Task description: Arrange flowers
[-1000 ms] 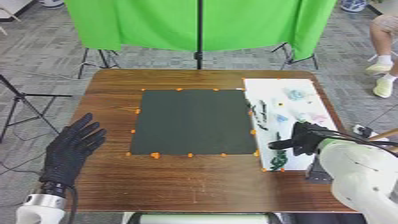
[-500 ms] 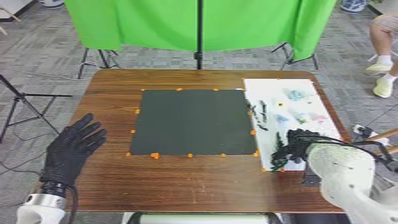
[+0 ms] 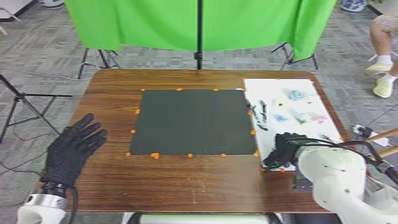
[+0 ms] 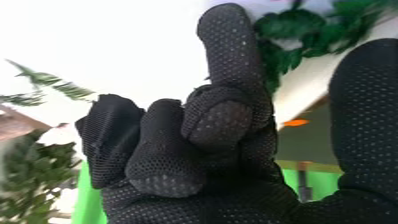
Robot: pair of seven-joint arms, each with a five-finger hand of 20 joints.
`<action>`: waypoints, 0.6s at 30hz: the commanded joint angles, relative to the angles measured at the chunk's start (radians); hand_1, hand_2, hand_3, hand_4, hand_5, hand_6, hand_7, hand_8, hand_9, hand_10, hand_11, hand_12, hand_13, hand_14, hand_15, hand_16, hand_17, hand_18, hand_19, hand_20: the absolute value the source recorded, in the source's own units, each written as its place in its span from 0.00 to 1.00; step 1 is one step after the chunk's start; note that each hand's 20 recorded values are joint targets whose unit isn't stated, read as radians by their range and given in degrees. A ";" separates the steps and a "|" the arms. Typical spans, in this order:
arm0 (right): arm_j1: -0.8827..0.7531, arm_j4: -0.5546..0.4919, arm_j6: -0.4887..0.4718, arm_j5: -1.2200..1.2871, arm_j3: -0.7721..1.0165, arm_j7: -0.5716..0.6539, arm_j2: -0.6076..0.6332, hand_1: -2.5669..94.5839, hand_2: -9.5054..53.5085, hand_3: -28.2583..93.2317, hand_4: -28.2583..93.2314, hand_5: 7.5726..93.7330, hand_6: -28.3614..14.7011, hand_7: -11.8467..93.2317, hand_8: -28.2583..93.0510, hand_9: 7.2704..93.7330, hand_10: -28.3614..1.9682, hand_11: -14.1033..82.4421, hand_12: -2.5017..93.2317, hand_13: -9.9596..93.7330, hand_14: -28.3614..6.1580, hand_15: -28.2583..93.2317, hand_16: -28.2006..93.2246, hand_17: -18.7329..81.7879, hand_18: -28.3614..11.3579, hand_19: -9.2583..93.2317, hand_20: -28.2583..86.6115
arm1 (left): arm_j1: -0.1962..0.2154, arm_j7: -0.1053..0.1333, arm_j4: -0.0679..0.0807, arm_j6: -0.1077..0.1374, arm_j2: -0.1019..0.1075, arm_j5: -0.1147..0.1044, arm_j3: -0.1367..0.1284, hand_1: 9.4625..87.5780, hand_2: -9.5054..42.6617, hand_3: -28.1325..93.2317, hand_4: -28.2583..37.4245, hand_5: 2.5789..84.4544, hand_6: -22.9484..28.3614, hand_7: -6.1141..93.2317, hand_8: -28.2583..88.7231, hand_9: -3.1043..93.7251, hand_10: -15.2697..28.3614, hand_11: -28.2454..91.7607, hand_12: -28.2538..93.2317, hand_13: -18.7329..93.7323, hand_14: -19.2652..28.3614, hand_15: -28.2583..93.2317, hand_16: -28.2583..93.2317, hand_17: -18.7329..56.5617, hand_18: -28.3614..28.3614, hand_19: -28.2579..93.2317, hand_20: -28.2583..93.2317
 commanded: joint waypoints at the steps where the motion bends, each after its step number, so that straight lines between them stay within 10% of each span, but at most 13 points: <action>1: -0.036 0.037 -0.047 0.005 -0.080 -0.029 -0.039 0.42 0.00 0.78 0.00 0.86 0.67 0.43 0.15 0.99 0.69 0.70 0.45 0.92 0.62 0.87 0.56 0.73 0.20 1.00 0.78 | 0.002 -0.011 0.007 0.003 -0.006 -0.003 0.007 0.17 0.16 0.79 0.01 0.35 0.52 0.26 0.17 0.32 0.63 0.44 0.38 0.38 0.70 0.55 0.24 0.14 0.87 0.65 0.32; 6: -0.044 0.064 -0.012 -0.028 -0.090 -0.054 -0.038 0.55 0.00 0.77 0.00 0.85 0.66 0.43 0.31 0.98 0.71 0.71 0.45 0.92 0.63 0.87 0.56 0.73 0.22 1.00 0.77 | -0.004 -0.017 0.008 0.006 -0.006 -0.003 0.006 0.18 0.16 0.79 0.01 0.35 0.52 0.26 0.17 0.32 0.63 0.44 0.38 0.38 0.70 0.55 0.24 0.14 0.87 0.65 0.32; 18: -0.119 0.040 0.285 -0.143 -0.016 -0.148 0.003 0.47 0.03 0.93 0.08 0.76 0.59 0.65 0.39 0.94 0.69 0.81 0.48 0.91 0.61 0.90 0.57 0.71 0.20 1.00 0.80 | -0.003 -0.012 0.009 0.003 -0.007 -0.004 0.009 0.18 0.16 0.79 0.01 0.35 0.52 0.26 0.17 0.32 0.63 0.44 0.38 0.38 0.70 0.55 0.24 0.14 0.87 0.65 0.32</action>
